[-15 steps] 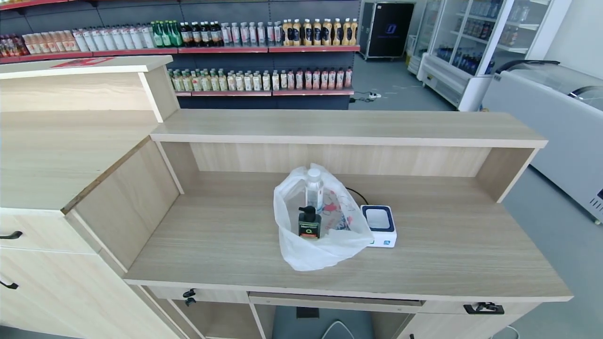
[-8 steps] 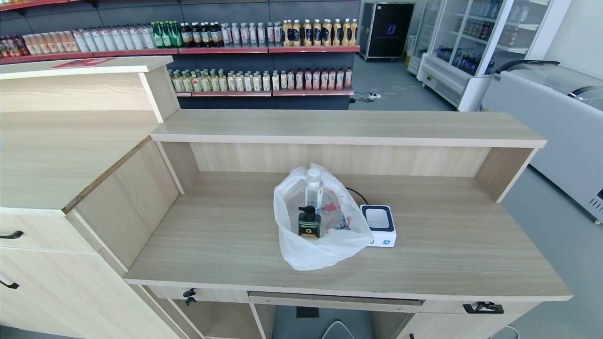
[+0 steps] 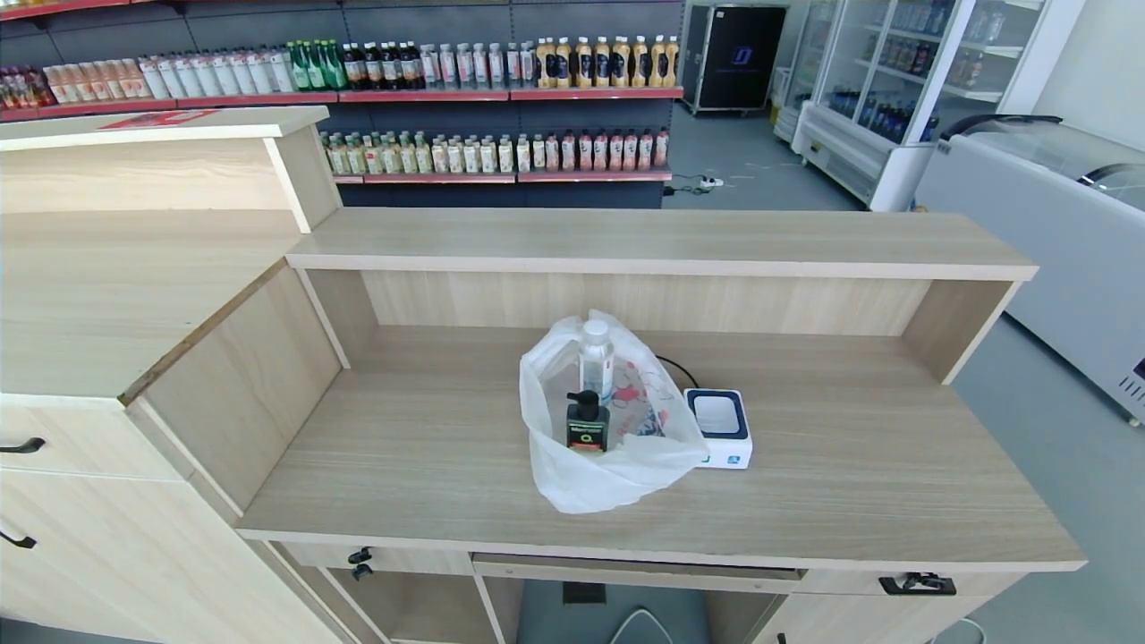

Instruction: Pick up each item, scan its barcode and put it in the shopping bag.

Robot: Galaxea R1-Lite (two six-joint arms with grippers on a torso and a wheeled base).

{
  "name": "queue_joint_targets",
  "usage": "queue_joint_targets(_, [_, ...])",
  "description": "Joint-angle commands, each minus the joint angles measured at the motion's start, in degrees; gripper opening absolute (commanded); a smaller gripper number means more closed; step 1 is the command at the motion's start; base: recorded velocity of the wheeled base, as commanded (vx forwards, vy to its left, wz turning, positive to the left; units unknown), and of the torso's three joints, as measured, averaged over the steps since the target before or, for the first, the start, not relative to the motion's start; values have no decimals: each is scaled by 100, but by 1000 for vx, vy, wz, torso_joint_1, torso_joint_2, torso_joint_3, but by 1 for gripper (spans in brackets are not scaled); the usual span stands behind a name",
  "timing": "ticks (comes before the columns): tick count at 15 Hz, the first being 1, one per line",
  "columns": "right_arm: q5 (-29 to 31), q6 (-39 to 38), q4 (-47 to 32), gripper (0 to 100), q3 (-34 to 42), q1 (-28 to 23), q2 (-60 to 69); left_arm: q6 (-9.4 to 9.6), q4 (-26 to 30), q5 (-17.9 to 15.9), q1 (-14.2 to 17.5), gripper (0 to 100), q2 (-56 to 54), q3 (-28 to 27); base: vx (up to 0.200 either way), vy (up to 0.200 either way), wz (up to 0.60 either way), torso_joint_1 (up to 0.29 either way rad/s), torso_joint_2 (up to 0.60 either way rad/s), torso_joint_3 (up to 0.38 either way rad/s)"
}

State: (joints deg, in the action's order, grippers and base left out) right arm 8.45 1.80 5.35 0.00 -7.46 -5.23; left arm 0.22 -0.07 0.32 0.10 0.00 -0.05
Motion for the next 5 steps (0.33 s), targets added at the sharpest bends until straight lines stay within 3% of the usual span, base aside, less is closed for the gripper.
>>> queue_joint_targets(1, [-1,4,1,100,0,-1,-40,4,-1,3,-1,100,0,5,0,0,0,0,0,0])
queue_joint_targets(5, [-1,13,1,100,0,-1,-40,4,-1,3,-1,100,0,5,0,0,0,0,0,0])
